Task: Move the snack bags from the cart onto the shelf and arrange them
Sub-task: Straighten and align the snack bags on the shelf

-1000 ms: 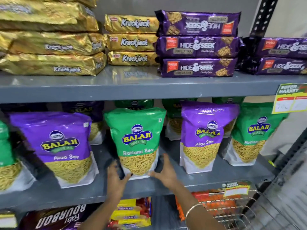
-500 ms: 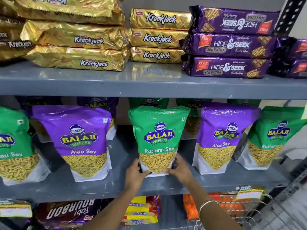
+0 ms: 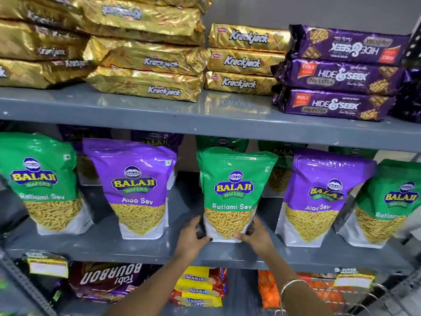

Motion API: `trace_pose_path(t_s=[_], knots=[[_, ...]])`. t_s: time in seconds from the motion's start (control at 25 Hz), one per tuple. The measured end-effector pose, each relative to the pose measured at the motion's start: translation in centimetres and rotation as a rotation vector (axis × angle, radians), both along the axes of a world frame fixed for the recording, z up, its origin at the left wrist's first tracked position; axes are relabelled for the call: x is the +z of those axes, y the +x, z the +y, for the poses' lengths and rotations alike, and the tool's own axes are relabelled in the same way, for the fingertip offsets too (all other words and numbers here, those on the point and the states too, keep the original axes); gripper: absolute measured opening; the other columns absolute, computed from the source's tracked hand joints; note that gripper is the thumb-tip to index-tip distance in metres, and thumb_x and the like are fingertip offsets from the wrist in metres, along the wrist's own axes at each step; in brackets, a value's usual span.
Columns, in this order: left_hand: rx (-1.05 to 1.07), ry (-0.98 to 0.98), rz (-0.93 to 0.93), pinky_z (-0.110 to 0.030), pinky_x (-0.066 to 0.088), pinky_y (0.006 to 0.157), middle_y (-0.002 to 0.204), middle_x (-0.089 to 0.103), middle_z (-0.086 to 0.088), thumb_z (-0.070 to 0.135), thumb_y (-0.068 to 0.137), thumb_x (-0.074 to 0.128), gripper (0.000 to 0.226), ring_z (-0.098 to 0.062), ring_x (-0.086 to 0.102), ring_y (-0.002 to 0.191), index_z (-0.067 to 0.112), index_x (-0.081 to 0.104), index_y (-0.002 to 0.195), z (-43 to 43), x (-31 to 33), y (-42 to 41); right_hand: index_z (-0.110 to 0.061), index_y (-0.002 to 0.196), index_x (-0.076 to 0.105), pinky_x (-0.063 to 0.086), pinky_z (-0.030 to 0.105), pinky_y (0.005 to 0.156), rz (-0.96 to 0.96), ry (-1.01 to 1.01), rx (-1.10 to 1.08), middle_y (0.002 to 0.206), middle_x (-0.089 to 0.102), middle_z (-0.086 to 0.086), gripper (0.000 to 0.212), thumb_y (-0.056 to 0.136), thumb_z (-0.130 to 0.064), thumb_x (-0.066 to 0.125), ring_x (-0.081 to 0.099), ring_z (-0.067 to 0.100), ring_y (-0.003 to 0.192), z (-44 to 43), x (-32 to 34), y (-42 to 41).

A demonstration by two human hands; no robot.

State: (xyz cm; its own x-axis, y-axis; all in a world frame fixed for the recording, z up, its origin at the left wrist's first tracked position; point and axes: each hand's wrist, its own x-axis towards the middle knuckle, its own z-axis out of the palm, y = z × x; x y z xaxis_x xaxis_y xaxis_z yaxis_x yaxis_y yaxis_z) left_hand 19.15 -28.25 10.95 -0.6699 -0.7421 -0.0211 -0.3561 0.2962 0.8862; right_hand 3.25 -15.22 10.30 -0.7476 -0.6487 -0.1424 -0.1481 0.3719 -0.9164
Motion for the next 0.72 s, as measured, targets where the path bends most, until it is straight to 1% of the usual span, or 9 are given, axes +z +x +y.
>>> trace_pose_path(t_s=[0.12, 0.2, 0.24, 0.32, 0.4, 0.48, 0.56, 0.64, 0.72], knots=[[0.03, -0.049, -0.029, -0.034, 0.05, 0.094, 0.131, 0.052, -0.013, 0.009, 0.074, 0.073, 0.063, -0.024, 0.057, 0.115, 0.008, 0.045, 0.131, -0.2, 0.3, 2.9, -0.016, 0.128, 0.038, 0.046, 0.049, 0.101, -0.01, 0.011, 0.007, 0.129, 0.057, 0.009, 0.089, 0.054, -0.024, 0.086, 0.054, 0.029, 0.118, -0.1, 0.4, 0.5], [0.054, -0.116, -0.014, -0.028, 0.049, 0.086, 0.122, 0.052, -0.007, 0.011, 0.077, 0.071, 0.052, -0.023, 0.058, 0.109, 0.01, 0.049, 0.124, -0.5, 0.3, 5.7, -0.013, 0.131, 0.032, 0.042, 0.045, 0.103, 0.057, -0.056, -0.07, 0.128, 0.05, 0.005, 0.097, 0.052, -0.02, 0.087, 0.048, 0.024, 0.121, 0.4, 1.6, 1.8], [0.083, -0.181, 0.006, -0.028, 0.048, 0.083, 0.117, 0.05, -0.004, 0.013, 0.077, 0.07, 0.047, -0.022, 0.058, 0.106, 0.011, 0.05, 0.119, -0.6, 0.4, 7.2, -0.01, 0.129, 0.035, 0.041, 0.044, 0.101, 0.16, -0.069, -0.169, 0.126, 0.049, 0.005, 0.092, 0.054, -0.021, 0.087, 0.048, 0.024, 0.119, 0.9, 2.2, 2.8], [0.245, -0.309, 0.008, -0.035, 0.045, 0.086, 0.114, 0.047, -0.009, 0.016, 0.075, 0.072, 0.046, -0.026, 0.052, 0.106, 0.006, 0.049, 0.114, -1.4, 0.3, 10.2, -0.007, 0.115, 0.045, 0.045, 0.045, 0.089, 0.422, -0.023, -0.322, 0.116, 0.053, 0.013, 0.067, 0.062, -0.027, 0.082, 0.053, 0.031, 0.111, 1.3, 3.1, 6.2], [0.461, -0.295, 0.022, -0.042, 0.042, 0.092, 0.117, 0.045, -0.017, 0.017, 0.071, 0.076, 0.057, -0.031, 0.045, 0.11, 0.0, 0.046, 0.117, -3.4, 0.2, 12.3, -0.01, 0.109, 0.047, 0.046, 0.044, 0.082, 0.57, 0.034, -0.169, 0.11, 0.054, 0.012, 0.047, 0.073, -0.025, 0.073, 0.055, 0.031, 0.102, -0.5, 3.0, 10.4], [0.534, -0.129, 0.042, -0.047, 0.043, 0.096, 0.126, 0.043, -0.02, 0.016, 0.065, 0.08, 0.074, -0.033, 0.043, 0.117, 0.0, 0.04, 0.125, -6.7, -0.2, 13.6, -0.012, 0.117, 0.046, 0.048, 0.043, 0.089, 0.536, 0.05, 0.097, 0.117, 0.053, 0.007, 0.048, 0.077, -0.026, 0.069, 0.053, 0.024, 0.106, -4.7, 2.2, 13.7], [0.419, 0.006, 0.037, -0.05, 0.048, 0.095, 0.129, 0.05, -0.019, 0.021, 0.054, 0.083, 0.088, -0.033, 0.05, 0.119, 0.005, 0.042, 0.13, -10.0, -0.2, 14.4, -0.008, 0.131, 0.039, 0.042, 0.039, 0.102, 0.401, 0.059, 0.243, 0.134, 0.049, 0.006, 0.069, 0.073, -0.023, 0.072, 0.049, 0.024, 0.123, -9.3, 1.4, 15.5], [0.318, 0.051, -0.019, -0.04, 0.053, 0.088, 0.119, 0.06, -0.012, 0.013, 0.057, 0.081, 0.075, -0.03, 0.06, 0.11, 0.007, 0.049, 0.125, -11.5, 0.5, 14.7, -0.007, 0.131, 0.039, 0.043, 0.031, 0.097, 0.205, 0.006, 0.224, 0.131, 0.053, 0.007, 0.073, 0.068, -0.014, 0.076, 0.05, 0.025, 0.124, -12.9, 1.3, 16.8], [0.322, 0.023, -0.054, -0.032, 0.051, 0.085, 0.106, 0.063, -0.01, 0.001, 0.068, 0.074, 0.058, -0.028, 0.063, 0.103, 0.005, 0.051, 0.121, -12.1, 1.0, 14.8, -0.008, 0.126, 0.043, 0.04, 0.023, 0.085, 0.128, -0.018, 0.144, 0.118, 0.06, 0.004, 0.068, 0.066, -0.007, 0.076, 0.056, 0.021, 0.115, -14.9, 1.2, 17.6]])
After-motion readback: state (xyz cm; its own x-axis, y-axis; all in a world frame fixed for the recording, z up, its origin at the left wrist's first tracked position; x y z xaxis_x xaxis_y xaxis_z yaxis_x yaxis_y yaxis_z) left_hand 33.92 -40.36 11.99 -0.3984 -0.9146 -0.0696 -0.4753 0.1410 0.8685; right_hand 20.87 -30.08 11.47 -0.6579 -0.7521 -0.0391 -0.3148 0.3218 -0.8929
